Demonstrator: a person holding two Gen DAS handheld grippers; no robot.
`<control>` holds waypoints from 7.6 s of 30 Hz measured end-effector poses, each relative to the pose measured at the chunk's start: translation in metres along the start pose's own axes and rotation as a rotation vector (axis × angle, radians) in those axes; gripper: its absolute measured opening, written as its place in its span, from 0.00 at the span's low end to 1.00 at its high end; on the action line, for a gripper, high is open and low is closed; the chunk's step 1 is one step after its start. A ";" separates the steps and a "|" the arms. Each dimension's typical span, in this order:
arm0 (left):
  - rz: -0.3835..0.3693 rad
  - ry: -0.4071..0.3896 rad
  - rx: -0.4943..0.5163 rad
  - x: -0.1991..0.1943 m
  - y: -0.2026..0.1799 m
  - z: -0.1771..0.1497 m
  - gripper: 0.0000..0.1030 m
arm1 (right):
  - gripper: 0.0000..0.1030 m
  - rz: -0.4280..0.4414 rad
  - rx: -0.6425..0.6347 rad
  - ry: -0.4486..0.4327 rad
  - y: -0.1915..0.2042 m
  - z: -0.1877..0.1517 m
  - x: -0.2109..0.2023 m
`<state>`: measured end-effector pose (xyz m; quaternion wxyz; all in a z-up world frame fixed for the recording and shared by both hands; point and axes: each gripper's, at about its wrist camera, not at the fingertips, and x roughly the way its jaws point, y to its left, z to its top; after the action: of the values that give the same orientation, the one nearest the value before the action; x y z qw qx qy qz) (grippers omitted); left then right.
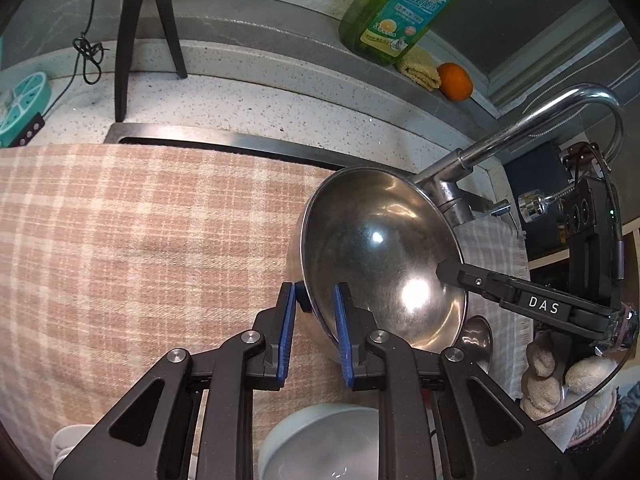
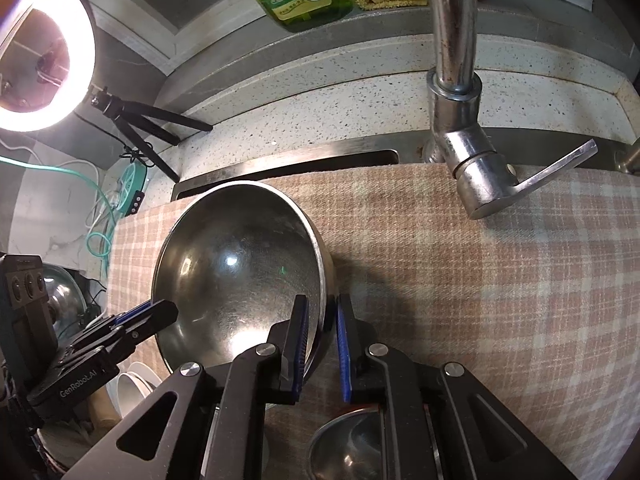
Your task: Organize plates and bowls
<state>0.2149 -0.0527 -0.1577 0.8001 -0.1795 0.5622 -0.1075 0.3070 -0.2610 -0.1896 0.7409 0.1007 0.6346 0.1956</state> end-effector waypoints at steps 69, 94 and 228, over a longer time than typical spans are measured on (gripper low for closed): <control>0.185 -0.185 -0.360 -0.178 0.270 -0.132 0.17 | 0.12 0.059 -0.459 0.145 0.348 -0.095 0.117; 0.165 -0.147 -0.349 -0.169 0.273 -0.141 0.17 | 0.14 0.069 -0.462 0.190 0.342 -0.100 0.126; -0.047 -0.087 0.177 -0.052 -0.059 -0.080 0.09 | 0.07 -0.040 -0.065 -0.203 0.022 -0.111 -0.089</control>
<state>0.1237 -0.1008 -0.1132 0.8337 -0.1255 0.5110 -0.1677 0.1837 -0.2897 -0.1199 0.8081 0.0833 0.5513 0.1900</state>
